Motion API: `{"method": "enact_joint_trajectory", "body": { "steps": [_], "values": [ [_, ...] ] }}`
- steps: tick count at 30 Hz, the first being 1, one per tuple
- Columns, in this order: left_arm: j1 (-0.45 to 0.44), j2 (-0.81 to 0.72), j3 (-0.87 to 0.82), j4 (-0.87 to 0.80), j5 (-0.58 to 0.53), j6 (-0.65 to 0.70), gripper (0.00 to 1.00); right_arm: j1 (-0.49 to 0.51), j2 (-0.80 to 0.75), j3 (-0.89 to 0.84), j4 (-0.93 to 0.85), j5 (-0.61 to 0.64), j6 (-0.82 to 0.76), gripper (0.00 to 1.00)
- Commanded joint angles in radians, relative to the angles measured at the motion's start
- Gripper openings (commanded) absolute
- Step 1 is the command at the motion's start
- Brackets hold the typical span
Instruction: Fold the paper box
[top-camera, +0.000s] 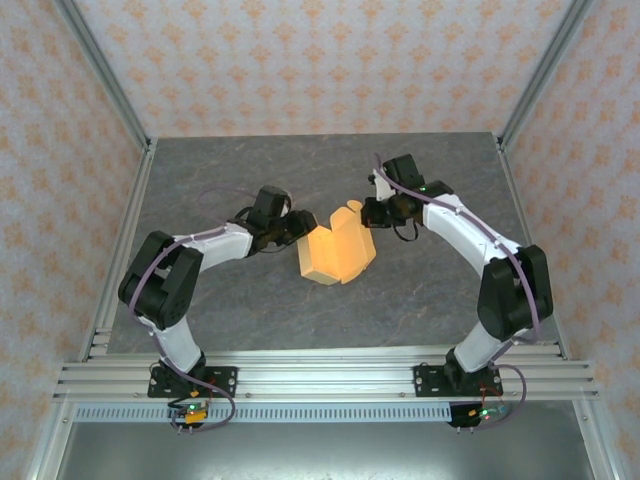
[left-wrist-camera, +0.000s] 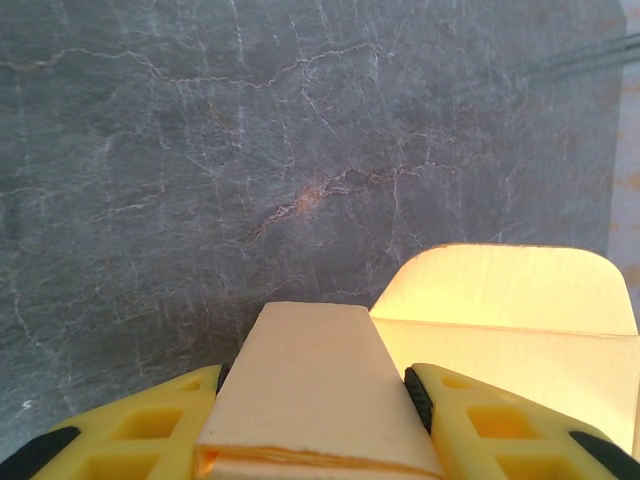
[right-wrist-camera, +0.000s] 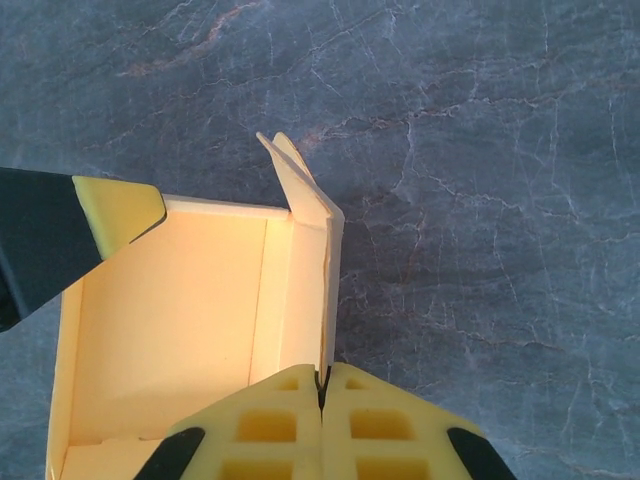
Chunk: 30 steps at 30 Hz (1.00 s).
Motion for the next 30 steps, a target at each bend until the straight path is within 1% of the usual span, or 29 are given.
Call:
{"method": "enact_joint_trajectory", "body": {
  "steps": [1, 2, 4, 6, 7, 9, 12, 15, 16, 17, 20, 23, 25, 26, 28, 30],
  "values": [
    [-0.025, -0.025, -0.029, 0.121, -0.040, -0.049, 0.40, 0.041, 0.019, 0.042, -0.075, 0.046, -0.087, 0.00],
    [-0.030, -0.027, -0.027, 0.121, -0.037, -0.044, 0.42, 0.042, 0.020, 0.054, -0.082, 0.056, -0.101, 0.00],
    [-0.034, -0.038, -0.030, 0.120, -0.029, -0.042, 0.49, 0.043, 0.020, 0.085, -0.097, 0.079, -0.125, 0.00],
    [-0.036, -0.054, -0.033, 0.114, -0.024, -0.040, 0.63, 0.052, 0.022, 0.113, -0.122, 0.109, -0.173, 0.00],
    [-0.034, -0.065, -0.036, 0.115, -0.018, -0.030, 0.66, 0.060, 0.021, 0.128, -0.136, 0.151, -0.210, 0.00],
    [-0.038, -0.085, -0.034, 0.118, 0.011, 0.010, 0.71, 0.090, 0.027, 0.148, -0.162, 0.236, -0.294, 0.00],
    [-0.043, -0.121, -0.026, 0.072, 0.035, 0.058, 0.79, 0.105, 0.033, 0.149, -0.158, 0.253, -0.408, 0.00],
    [-0.041, -0.159, -0.042, 0.037, 0.019, 0.074, 0.84, 0.132, 0.031, 0.149, -0.143, 0.338, -0.508, 0.00],
    [-0.039, -0.173, -0.049, 0.017, 0.012, 0.077, 0.89, 0.142, 0.033, 0.157, -0.146, 0.361, -0.544, 0.00],
    [-0.035, -0.185, -0.054, -0.003, 0.006, 0.080, 0.91, 0.151, 0.034, 0.169, -0.147, 0.379, -0.569, 0.00],
    [-0.012, -0.224, -0.097, -0.019, -0.017, 0.068, 0.92, 0.161, 0.042, 0.214, -0.151, 0.402, -0.609, 0.00],
    [0.022, -0.271, -0.147, -0.045, -0.086, 0.058, 0.92, 0.180, 0.035, 0.218, -0.124, 0.424, -0.689, 0.00],
    [0.043, -0.308, -0.167, -0.078, -0.152, 0.074, 0.92, 0.197, 0.030, 0.213, -0.116, 0.413, -0.783, 0.00],
    [0.047, -0.326, -0.175, -0.088, -0.187, 0.096, 0.92, 0.210, 0.025, 0.201, -0.113, 0.393, -0.857, 0.00],
    [0.050, -0.352, -0.186, -0.086, -0.225, 0.136, 0.91, 0.244, 0.028, 0.174, -0.081, 0.390, -0.973, 0.00],
    [0.050, -0.368, -0.193, -0.077, -0.244, 0.164, 0.91, 0.281, 0.050, 0.167, -0.049, 0.410, -1.056, 0.00]
  ]
}}
